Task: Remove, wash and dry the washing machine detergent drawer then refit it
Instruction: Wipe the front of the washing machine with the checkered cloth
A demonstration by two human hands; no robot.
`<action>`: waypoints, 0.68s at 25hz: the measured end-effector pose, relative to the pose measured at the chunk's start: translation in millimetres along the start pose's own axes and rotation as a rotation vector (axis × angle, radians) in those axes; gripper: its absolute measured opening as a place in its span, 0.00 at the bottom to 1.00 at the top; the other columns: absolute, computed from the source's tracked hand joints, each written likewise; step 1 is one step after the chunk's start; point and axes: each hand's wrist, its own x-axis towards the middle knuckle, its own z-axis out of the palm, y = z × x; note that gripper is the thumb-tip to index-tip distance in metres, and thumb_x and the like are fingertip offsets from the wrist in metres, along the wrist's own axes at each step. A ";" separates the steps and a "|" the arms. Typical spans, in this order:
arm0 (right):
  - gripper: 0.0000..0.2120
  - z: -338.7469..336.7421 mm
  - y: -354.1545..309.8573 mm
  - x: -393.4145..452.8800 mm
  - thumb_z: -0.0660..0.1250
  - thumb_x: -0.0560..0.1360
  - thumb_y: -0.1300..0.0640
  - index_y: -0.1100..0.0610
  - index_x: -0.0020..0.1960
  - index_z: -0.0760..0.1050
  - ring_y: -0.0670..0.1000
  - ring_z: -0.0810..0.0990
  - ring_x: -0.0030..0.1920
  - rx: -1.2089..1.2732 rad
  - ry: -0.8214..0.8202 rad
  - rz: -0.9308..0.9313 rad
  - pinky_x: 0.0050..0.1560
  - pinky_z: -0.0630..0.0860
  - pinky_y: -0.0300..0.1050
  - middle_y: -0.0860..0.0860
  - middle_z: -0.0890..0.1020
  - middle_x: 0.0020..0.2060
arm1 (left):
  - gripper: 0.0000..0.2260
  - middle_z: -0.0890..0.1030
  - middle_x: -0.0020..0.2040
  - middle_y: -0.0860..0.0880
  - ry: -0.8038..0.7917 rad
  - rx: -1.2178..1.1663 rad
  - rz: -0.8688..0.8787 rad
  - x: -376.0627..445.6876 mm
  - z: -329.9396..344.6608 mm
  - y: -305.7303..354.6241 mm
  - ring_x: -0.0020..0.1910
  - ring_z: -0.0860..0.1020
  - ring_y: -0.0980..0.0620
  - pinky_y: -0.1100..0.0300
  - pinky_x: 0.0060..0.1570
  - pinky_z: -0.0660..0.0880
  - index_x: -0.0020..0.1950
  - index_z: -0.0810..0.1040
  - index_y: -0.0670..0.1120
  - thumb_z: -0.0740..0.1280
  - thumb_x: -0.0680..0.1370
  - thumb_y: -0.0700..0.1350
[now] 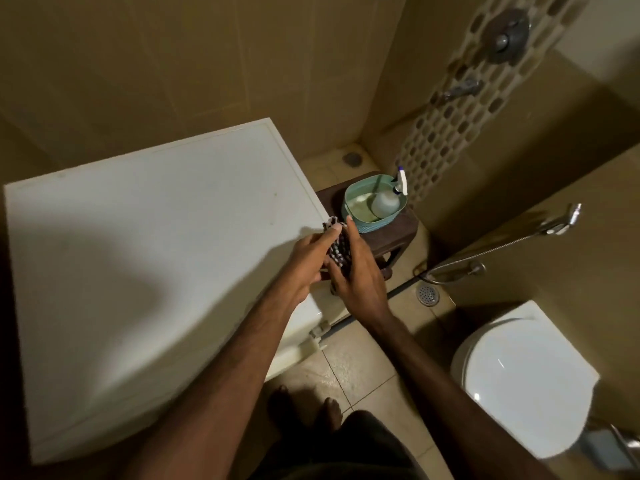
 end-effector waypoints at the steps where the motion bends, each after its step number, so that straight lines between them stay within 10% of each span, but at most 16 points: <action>1: 0.41 -4.8 2.4 3.3 0.71 0.80 0.54 0.57 0.85 0.51 0.48 0.62 0.80 0.033 -0.031 0.011 0.75 0.67 0.44 0.53 0.64 0.82 | 0.18 0.88 0.54 0.46 -0.005 -0.011 0.012 7.2 2.5 0.6 0.57 0.86 0.45 0.46 0.57 0.82 0.62 0.82 0.48 0.72 0.79 0.59; 6: 0.39 -22.7 22.9 17.2 0.69 0.80 0.50 0.49 0.85 0.52 0.47 0.66 0.79 0.326 0.123 0.286 0.75 0.69 0.49 0.47 0.65 0.81 | 0.11 0.88 0.56 0.44 -0.037 -0.071 0.031 41.0 21.8 6.9 0.56 0.86 0.45 0.48 0.54 0.83 0.64 0.81 0.47 0.70 0.82 0.46; 10: 0.14 -34.4 61.0 44.3 0.68 0.83 0.52 0.54 0.67 0.79 0.50 0.83 0.60 0.727 0.120 0.707 0.59 0.81 0.47 0.47 0.85 0.58 | 0.13 0.87 0.58 0.45 -0.024 -0.101 0.014 74.2 42.7 8.4 0.57 0.86 0.46 0.47 0.54 0.83 0.67 0.79 0.48 0.68 0.84 0.48; 17: 0.11 -15.6 148.6 103.0 0.67 0.84 0.56 0.62 0.58 0.84 0.58 0.88 0.52 0.777 0.083 0.694 0.53 0.85 0.52 0.55 0.89 0.50 | 0.13 0.87 0.55 0.45 0.168 -0.016 -0.027 157.8 80.1 15.2 0.52 0.87 0.48 0.55 0.44 0.83 0.66 0.81 0.48 0.69 0.83 0.49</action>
